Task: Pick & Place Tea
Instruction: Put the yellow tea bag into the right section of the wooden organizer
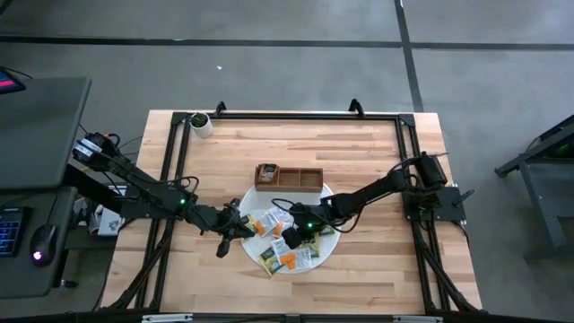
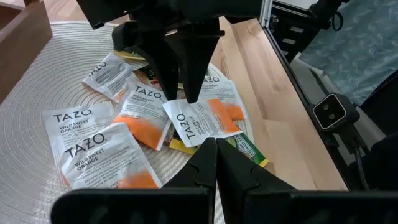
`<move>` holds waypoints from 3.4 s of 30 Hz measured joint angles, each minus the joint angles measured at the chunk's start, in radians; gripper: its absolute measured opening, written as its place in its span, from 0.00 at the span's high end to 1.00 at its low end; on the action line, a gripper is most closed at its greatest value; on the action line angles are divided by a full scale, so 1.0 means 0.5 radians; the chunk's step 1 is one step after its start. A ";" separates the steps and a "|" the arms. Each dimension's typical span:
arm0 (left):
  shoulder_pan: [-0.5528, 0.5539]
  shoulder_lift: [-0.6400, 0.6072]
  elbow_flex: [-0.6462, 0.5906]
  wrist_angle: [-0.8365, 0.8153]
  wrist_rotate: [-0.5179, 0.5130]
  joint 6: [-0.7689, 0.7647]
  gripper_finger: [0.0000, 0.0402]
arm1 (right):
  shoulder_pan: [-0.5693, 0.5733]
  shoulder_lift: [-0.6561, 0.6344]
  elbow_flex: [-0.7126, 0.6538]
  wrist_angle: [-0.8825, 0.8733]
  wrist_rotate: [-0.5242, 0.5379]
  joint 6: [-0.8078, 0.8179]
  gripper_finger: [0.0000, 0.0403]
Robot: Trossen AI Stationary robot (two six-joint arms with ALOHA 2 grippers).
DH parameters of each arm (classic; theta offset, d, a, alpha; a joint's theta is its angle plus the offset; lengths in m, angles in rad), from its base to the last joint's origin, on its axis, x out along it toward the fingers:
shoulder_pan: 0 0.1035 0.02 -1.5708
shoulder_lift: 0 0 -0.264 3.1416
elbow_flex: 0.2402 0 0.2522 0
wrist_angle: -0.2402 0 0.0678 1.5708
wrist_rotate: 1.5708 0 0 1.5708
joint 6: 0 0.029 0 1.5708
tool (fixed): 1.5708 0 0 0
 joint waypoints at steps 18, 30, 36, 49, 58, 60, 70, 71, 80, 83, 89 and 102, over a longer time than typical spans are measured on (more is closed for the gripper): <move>0.001 0.000 0.000 0.013 0.011 -0.001 1.00 | 0.007 0.165 0.008 0.248 -0.117 0.138 0.64; 0.001 0.000 0.000 0.014 0.026 -0.001 1.00 | -0.019 0.169 0.007 0.264 -0.160 0.114 0.82; 0.001 0.000 0.000 0.013 0.050 -0.001 1.00 | -0.037 0.169 0.002 0.341 -0.235 0.106 0.97; 0.001 0.000 0.000 0.015 0.054 -0.002 1.00 | -0.040 -0.035 -0.002 0.246 -0.150 0.003 0.99; 0.001 0.000 0.000 0.029 0.065 -0.005 1.00 | -0.083 -0.231 -0.001 0.097 -0.022 -0.121 1.00; 0.001 0.000 0.000 0.030 0.065 -0.005 1.00 | -0.094 -0.260 0.000 0.059 -0.023 -0.155 1.00; 0.002 0.000 0.000 0.030 -0.059 -0.001 1.00 | -0.101 -0.288 0.000 0.071 -0.096 -0.382 1.00; 0.002 0.000 0.000 0.032 -0.073 0.000 1.00 | -0.101 -0.288 0.000 0.083 -0.118 -0.409 1.00; 0.002 0.000 0.000 0.031 -0.133 0.044 1.00 | -0.101 -0.290 0.001 0.182 -0.199 -0.566 1.00; 0.003 0.000 0.000 0.031 -0.164 0.053 0.96 | -0.101 -0.290 0.001 0.226 -0.221 -0.597 1.00; 0.003 0.000 0.000 0.066 -0.145 0.062 0.79 | -0.101 -0.335 0.003 0.243 -0.226 -0.682 1.00; 0.173 0.000 -0.001 0.374 0.080 0.122 0.64 | -0.103 -0.443 0.004 0.235 -0.159 -0.799 1.00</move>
